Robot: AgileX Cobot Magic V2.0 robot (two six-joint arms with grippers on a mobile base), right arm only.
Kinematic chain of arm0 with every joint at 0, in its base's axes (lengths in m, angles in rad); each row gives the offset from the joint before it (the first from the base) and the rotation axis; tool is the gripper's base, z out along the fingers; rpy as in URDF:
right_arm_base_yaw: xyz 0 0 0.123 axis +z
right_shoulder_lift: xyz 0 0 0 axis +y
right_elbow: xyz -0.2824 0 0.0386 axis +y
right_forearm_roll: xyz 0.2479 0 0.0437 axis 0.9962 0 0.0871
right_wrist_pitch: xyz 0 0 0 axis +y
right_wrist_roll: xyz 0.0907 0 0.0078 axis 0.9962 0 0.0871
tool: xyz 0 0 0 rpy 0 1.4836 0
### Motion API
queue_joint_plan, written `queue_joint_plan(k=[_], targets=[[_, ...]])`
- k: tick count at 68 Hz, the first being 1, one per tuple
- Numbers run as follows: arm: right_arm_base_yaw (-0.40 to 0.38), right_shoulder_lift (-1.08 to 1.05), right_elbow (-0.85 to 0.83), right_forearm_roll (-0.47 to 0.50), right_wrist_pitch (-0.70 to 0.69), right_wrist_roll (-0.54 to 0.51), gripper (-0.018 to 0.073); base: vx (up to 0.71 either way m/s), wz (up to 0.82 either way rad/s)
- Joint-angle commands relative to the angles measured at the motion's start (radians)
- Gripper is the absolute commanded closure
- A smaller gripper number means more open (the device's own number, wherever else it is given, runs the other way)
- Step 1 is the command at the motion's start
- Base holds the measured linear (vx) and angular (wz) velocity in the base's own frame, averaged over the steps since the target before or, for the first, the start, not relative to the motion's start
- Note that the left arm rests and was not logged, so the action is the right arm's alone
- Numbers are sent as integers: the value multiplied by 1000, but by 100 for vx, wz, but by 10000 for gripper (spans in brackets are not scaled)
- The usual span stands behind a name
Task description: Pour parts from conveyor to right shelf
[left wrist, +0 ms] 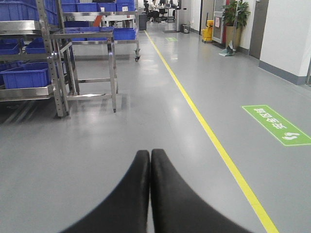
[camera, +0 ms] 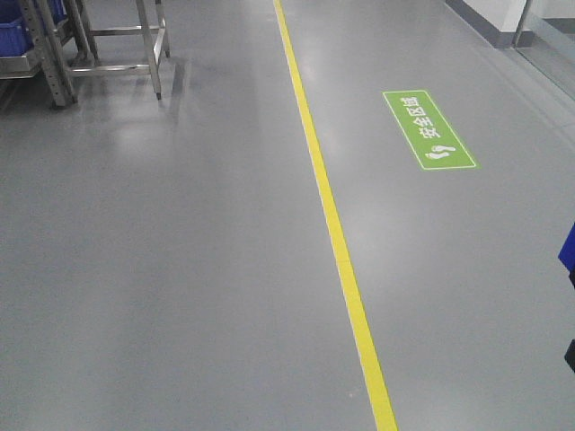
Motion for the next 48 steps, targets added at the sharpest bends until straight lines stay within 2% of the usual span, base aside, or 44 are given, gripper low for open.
queue_joint_plan(k=[1, 48], targets=[[0, 9, -29, 0, -87, -2, 565, 43, -2], [0, 9, -29, 0, -87, -2, 565, 51, -8]])
